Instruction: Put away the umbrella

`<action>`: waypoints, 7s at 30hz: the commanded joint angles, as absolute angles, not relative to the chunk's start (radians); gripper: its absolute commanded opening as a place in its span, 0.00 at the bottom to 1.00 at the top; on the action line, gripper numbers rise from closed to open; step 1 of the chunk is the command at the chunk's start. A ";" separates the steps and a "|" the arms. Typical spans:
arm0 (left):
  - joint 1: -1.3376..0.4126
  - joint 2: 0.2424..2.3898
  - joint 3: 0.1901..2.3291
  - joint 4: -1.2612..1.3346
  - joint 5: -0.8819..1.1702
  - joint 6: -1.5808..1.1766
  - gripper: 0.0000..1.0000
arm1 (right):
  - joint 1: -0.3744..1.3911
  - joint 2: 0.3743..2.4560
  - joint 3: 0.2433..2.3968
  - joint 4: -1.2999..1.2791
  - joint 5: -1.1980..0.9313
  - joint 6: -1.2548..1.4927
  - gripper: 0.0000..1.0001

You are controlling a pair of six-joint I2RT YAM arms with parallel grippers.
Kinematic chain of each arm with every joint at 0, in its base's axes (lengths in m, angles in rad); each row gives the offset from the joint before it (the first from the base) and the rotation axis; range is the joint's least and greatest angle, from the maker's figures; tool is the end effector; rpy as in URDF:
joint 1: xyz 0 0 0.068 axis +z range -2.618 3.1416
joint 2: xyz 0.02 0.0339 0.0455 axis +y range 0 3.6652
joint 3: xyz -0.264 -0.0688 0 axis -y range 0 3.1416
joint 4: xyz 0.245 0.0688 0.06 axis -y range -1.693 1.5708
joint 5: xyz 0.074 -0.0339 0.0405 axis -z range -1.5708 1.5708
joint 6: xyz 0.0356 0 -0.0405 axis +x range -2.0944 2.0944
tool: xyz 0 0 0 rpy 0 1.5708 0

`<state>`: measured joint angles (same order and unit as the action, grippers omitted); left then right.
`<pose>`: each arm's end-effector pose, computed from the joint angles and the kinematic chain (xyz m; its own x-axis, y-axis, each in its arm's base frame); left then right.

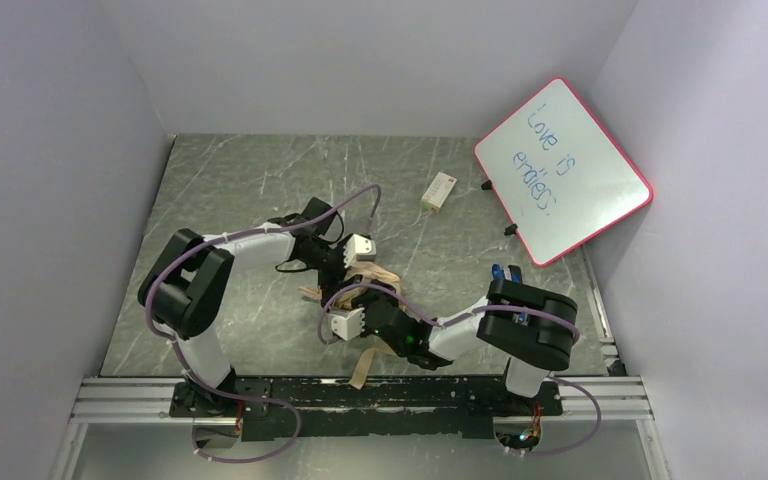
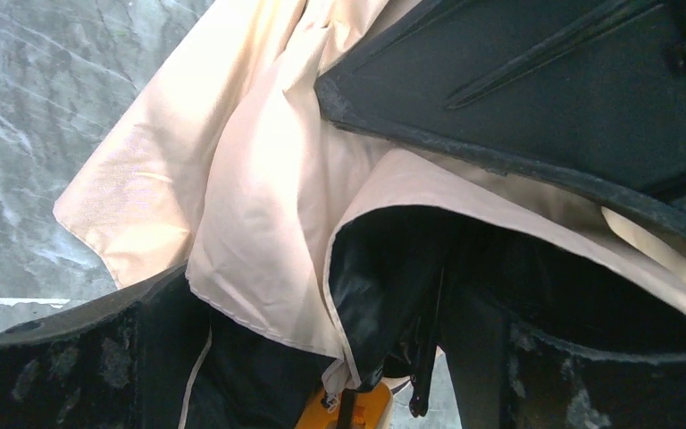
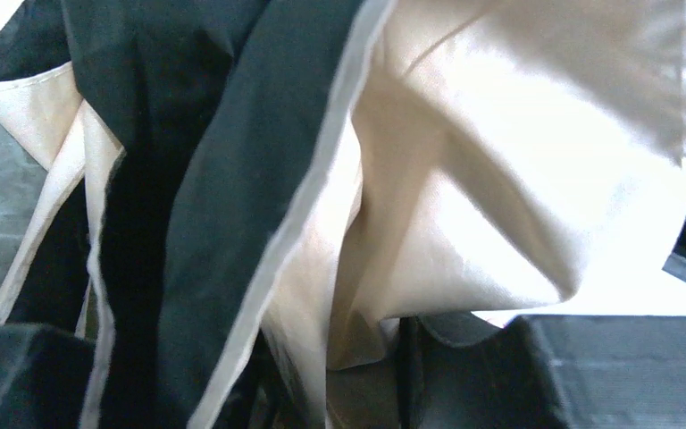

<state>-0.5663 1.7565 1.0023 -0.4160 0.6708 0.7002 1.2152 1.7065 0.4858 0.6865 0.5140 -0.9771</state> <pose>0.2650 -0.1947 0.1551 -0.1916 0.7200 -0.6670 0.9785 0.0877 -0.1864 0.1161 0.2625 0.1121 0.4553 -0.8471 -0.2740 -0.5212 -0.0041 -0.8534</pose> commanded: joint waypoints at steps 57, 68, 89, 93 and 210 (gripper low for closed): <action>-0.667 1.601 0.725 0.059 0.059 0.827 0.05 | 1.206 0.951 0.662 -0.296 0.589 0.459 0.82; -0.666 1.619 0.742 0.043 0.069 0.825 0.05 | 0.867 0.899 0.438 -0.191 0.169 0.683 0.71; -0.667 1.635 0.765 0.026 0.082 0.824 0.05 | 1.119 1.220 0.384 -0.036 0.432 1.064 0.48; -0.667 1.641 0.770 0.023 0.086 0.824 0.05 | 1.121 1.274 0.392 -0.009 0.453 1.076 0.44; -0.658 1.792 0.855 0.203 -0.024 0.854 0.05 | 1.670 1.629 1.101 -0.587 0.355 0.228 0.47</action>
<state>-0.6537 1.7786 0.8730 0.1715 0.0158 0.8268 1.6768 1.7947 1.1915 -0.7704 0.2775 0.1352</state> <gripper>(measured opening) 0.334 0.460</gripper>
